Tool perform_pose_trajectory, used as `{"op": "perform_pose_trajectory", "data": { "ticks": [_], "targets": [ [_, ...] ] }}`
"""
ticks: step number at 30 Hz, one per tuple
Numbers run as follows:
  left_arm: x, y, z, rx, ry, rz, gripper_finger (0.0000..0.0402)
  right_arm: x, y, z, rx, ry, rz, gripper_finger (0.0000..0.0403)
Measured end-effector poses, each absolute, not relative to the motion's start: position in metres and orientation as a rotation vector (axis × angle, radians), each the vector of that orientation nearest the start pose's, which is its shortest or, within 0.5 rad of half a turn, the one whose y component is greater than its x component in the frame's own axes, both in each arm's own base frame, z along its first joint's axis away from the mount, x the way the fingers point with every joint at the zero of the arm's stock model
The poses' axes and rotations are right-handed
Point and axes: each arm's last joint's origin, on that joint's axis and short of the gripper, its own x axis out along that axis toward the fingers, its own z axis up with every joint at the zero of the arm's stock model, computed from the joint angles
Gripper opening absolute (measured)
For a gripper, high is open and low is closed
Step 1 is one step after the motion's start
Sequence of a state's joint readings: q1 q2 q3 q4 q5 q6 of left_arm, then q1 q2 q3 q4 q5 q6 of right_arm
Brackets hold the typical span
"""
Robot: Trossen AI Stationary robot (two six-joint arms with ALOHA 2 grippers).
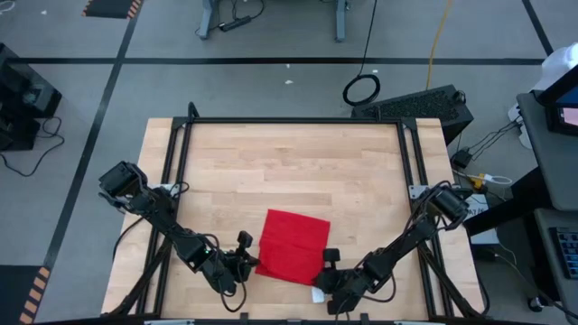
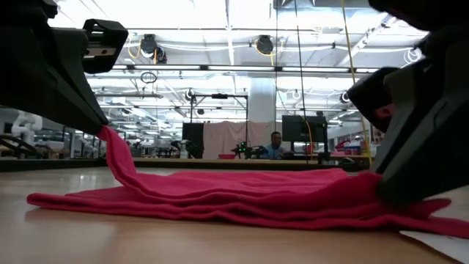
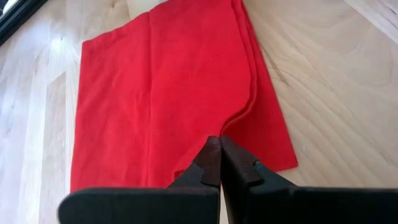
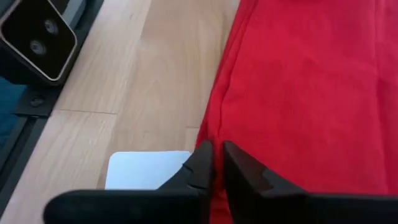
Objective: Roll napkin
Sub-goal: Fold the red napkin
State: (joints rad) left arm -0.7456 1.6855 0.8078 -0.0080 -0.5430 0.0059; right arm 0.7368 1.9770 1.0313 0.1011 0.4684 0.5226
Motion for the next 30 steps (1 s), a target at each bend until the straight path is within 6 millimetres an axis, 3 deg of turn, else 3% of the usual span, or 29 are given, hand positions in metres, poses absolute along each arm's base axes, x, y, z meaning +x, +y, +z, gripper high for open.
{"op": "perform_pose_trajectory", "data": {
  "ticks": [13,20,30],
  "targets": [
    [0.238,-0.200,0.164,0.513,0.625,-0.194,0.0001,0.287,0.242,0.131,-0.005,0.714,0.083,0.0036],
    [0.239,-0.201,0.167,0.492,0.605,-0.209,0.0001,0.281,0.238,0.129,-0.016,0.793,0.074,0.0007],
    [0.241,-0.204,0.169,0.491,0.576,-0.244,0.0001,0.270,0.229,0.162,0.006,0.815,0.082,0.0004]
  ]
}}
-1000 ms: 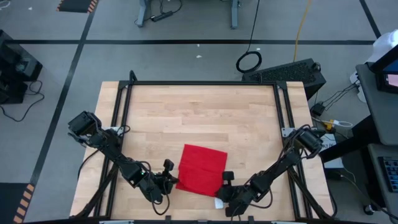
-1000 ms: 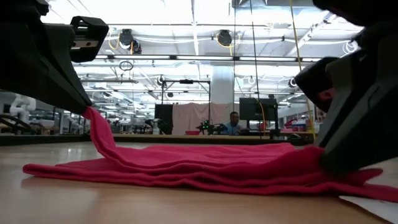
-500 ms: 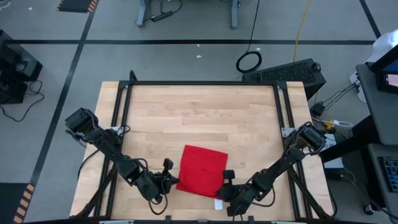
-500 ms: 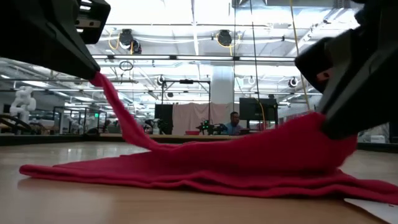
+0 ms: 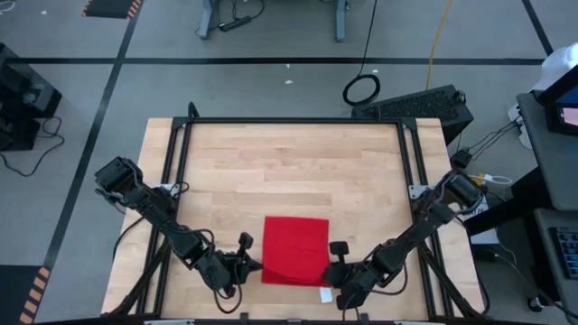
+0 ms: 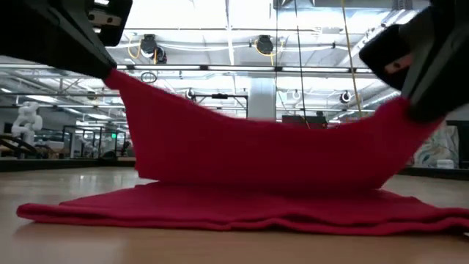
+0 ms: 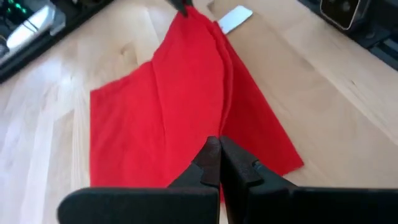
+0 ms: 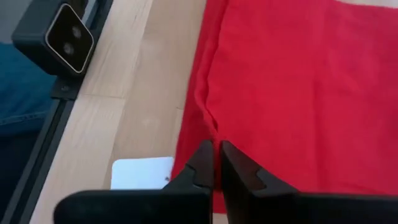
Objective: Roll napkin
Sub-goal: Fold the red napkin
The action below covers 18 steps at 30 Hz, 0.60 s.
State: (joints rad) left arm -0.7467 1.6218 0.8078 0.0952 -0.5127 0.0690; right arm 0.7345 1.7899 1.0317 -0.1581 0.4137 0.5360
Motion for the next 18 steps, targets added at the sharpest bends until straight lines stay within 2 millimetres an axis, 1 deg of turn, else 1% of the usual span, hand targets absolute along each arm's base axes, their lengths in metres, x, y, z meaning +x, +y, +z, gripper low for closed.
{"op": "perform_pose_trajectory", "data": {
  "ticks": [5,9,13,15,18],
  "targets": [
    [0.244,-0.206,0.176,0.499,0.511,-0.254,0.0001,0.261,0.220,0.184,0.002,0.817,0.077,0.0003],
    [0.245,-0.205,0.183,0.521,0.462,-0.208,0.0001,0.251,0.210,0.201,-0.038,0.836,0.078,0.0003],
    [0.246,-0.197,0.202,0.563,0.383,-0.102,0.0001,0.239,0.191,0.225,-0.104,0.831,0.035,0.0003],
    [0.245,-0.190,0.213,0.567,0.358,-0.063,0.0001,0.236,0.180,0.237,-0.107,0.819,0.016,0.0003],
    [0.247,-0.180,0.227,0.542,0.329,-0.028,0.0001,0.230,0.169,0.251,-0.111,0.805,0.016,0.0003]
  ]
}}
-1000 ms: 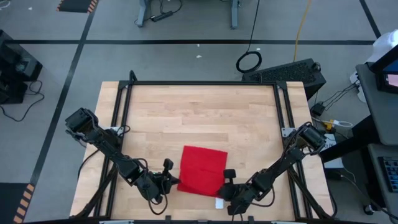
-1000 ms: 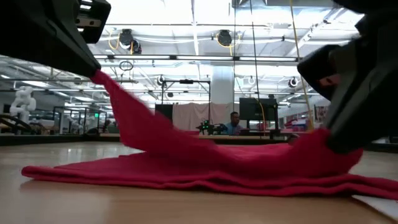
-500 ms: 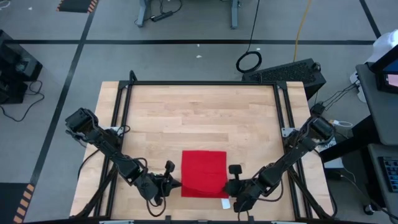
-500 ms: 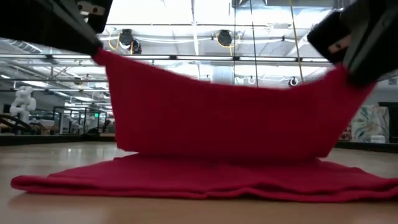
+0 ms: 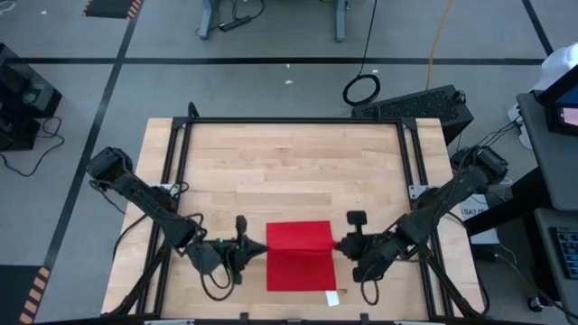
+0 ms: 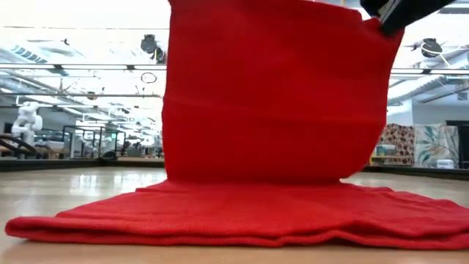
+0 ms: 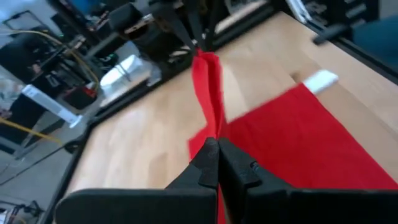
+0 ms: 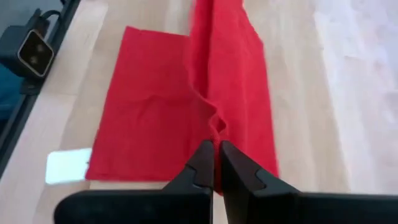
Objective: Roll napkin
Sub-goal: Fold the red napkin
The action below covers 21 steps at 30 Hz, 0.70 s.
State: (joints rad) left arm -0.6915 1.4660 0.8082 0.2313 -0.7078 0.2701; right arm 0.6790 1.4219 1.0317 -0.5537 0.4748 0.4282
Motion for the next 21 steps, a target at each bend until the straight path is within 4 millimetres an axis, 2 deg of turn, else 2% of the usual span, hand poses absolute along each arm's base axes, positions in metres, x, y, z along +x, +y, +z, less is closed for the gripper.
{"op": "perform_pose_trajectory", "data": {
  "ticks": [4,9,14,21],
  "targets": [
    [0.248,-0.168,0.241,0.520,0.294,-0.011,0.0001,0.223,0.157,0.267,-0.130,0.774,0.026,0.0003],
    [0.249,-0.169,0.243,0.492,0.273,-0.100,0.0001,0.220,0.152,0.275,-0.112,0.753,0.034,0.0003],
    [0.250,-0.174,0.237,0.449,0.292,-0.167,0.0001,0.221,0.157,0.270,-0.071,0.779,0.050,0.0004],
    [0.252,-0.178,0.226,0.409,0.340,-0.231,0.0001,0.230,0.168,0.251,-0.029,0.851,0.067,0.0005]
  ]
}}
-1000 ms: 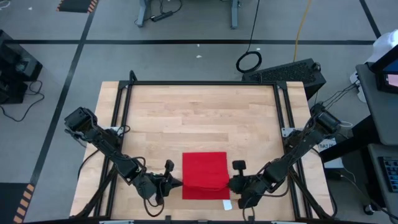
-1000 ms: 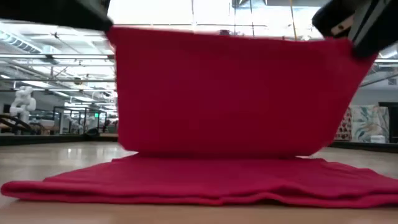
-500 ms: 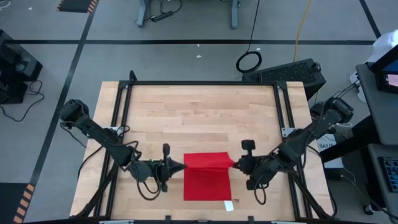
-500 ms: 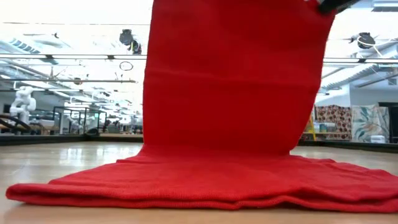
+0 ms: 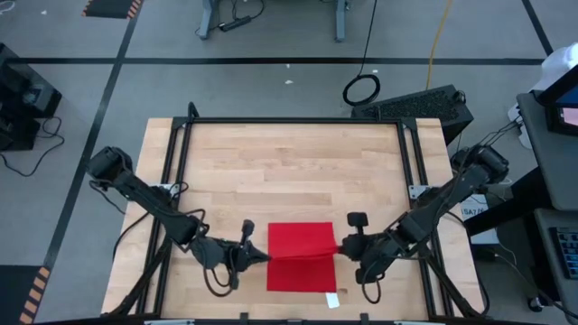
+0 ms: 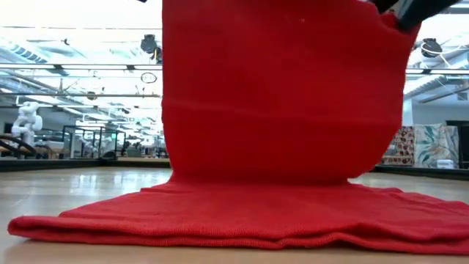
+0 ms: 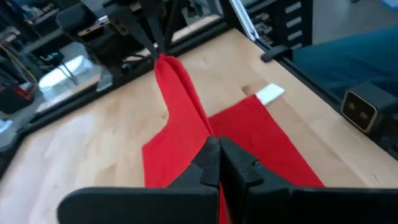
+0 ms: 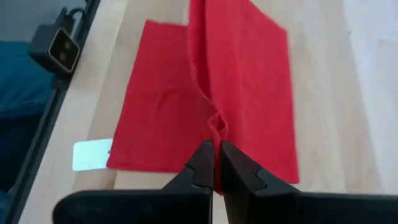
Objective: Roll napkin
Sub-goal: Fold the red napkin
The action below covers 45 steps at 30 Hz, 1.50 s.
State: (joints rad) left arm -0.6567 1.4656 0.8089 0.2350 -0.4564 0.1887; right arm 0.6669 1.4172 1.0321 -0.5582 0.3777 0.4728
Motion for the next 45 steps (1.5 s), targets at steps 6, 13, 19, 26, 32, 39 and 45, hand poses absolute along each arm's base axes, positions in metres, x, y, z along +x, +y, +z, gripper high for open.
{"op": "perform_pose_trajectory", "data": {
  "ticks": [6,13,19,26,32,39,45],
  "targets": [
    [0.252,-0.180,0.216,0.365,0.399,-0.286,0.0001,0.236,0.175,0.237,-0.012,0.914,0.098,0.0006],
    [0.254,-0.185,0.207,0.293,0.444,-0.364,0.0001,0.237,0.178,0.237,0.067,0.927,0.133,0.0006],
    [0.257,-0.185,0.198,0.248,0.485,-0.324,0.0002,0.239,0.180,0.238,0.104,0.906,0.129,0.0006],
    [0.271,-0.191,0.160,0.231,0.539,-0.244,0.0051,0.240,0.179,0.239,0.116,0.885,0.087,0.0006],
    [0.285,-0.206,0.124,0.348,0.446,-0.277,0.0118,0.241,0.177,0.239,0.103,0.860,0.044,0.0006],
    [0.310,-0.205,0.118,0.306,0.365,-0.283,0.0131,0.242,0.176,0.240,0.123,0.844,0.014,0.0006],
    [0.336,-0.218,0.112,0.271,0.348,-0.257,0.0131,0.245,0.173,0.241,0.121,0.813,-0.033,0.0006]
  ]
}}
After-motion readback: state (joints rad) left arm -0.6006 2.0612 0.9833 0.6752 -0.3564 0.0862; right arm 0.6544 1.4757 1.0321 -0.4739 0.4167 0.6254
